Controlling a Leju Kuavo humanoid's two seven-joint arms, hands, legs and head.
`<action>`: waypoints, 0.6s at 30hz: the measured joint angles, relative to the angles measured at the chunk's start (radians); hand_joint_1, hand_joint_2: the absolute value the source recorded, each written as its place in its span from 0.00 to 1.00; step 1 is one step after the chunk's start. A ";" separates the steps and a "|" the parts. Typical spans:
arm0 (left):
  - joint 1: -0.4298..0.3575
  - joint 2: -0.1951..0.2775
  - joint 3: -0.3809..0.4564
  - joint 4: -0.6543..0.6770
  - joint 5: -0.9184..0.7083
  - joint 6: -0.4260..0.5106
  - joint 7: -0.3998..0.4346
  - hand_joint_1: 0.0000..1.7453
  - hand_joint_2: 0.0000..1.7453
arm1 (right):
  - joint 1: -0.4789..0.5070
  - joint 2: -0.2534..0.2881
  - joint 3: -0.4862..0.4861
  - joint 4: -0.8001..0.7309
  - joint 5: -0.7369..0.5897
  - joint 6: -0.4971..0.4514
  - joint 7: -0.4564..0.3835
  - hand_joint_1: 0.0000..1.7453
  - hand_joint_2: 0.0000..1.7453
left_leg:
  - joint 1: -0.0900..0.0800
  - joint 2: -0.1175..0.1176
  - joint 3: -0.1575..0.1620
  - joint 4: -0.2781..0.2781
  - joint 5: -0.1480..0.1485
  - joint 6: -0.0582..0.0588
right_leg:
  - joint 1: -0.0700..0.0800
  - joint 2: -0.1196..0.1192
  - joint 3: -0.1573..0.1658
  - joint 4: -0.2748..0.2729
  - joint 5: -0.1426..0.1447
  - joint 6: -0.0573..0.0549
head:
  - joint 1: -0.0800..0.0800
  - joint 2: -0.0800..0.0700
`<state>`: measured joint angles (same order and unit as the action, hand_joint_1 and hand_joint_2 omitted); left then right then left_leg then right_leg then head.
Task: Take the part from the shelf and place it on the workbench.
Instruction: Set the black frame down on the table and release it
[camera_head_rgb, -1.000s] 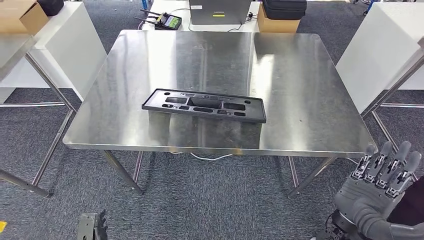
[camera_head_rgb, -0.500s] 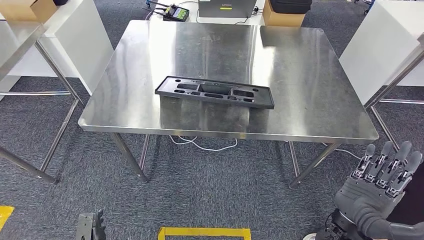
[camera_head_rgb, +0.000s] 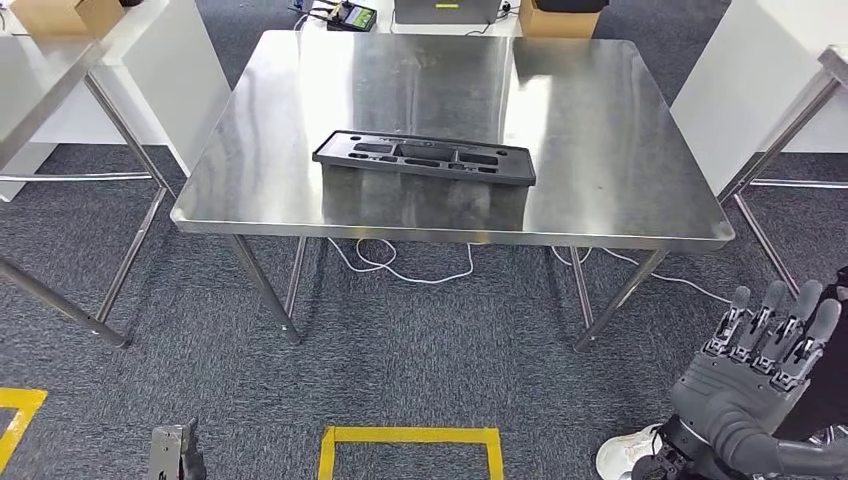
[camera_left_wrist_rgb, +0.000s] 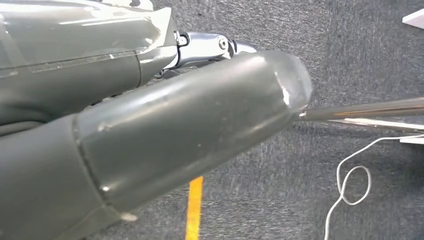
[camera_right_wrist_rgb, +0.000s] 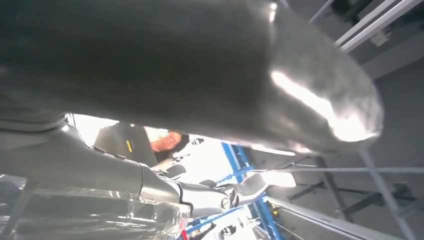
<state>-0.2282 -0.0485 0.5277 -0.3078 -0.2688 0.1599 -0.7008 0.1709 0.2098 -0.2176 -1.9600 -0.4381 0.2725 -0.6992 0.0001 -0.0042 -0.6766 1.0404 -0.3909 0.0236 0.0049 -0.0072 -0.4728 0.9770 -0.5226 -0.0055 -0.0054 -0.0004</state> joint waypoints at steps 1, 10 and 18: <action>0.003 0.001 -0.001 0.000 0.003 0.002 0.000 0.00 0.00 | -0.002 -0.001 0.000 0.000 0.003 -0.006 0.000 0.00 0.00 | 0.002 -0.001 -0.010 0.028 -0.037 -0.006 | -0.005 -0.002 -0.007 -0.003 0.013 -0.008 | -0.002 0.000; 0.005 0.001 -0.005 0.001 0.015 0.008 0.000 0.00 0.00 | -0.024 -0.015 -0.005 0.014 -0.005 -0.039 0.021 0.00 0.00 | 0.028 0.000 0.141 0.052 -0.111 -0.034 | -0.004 -0.006 -0.119 0.016 0.101 0.005 | -0.006 0.000; 0.008 0.003 -0.005 0.001 0.027 0.010 0.000 0.00 0.00 | -0.035 -0.047 -0.005 0.039 -0.005 -0.048 0.023 0.00 0.00 | 0.011 0.006 0.130 -0.047 -0.072 0.034 | -0.013 -0.002 -0.207 0.178 -0.003 0.021 | 0.002 0.000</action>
<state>-0.2203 -0.0451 0.5222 -0.3067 -0.2415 0.1701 -0.7008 0.1354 0.1633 -0.2223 -1.9213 -0.4433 0.2242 -0.6760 0.0109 0.0019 -0.5467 0.9933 -0.4630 0.0571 -0.0079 -0.0093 -0.6796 1.1550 -0.5258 0.0159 -0.0032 -0.0004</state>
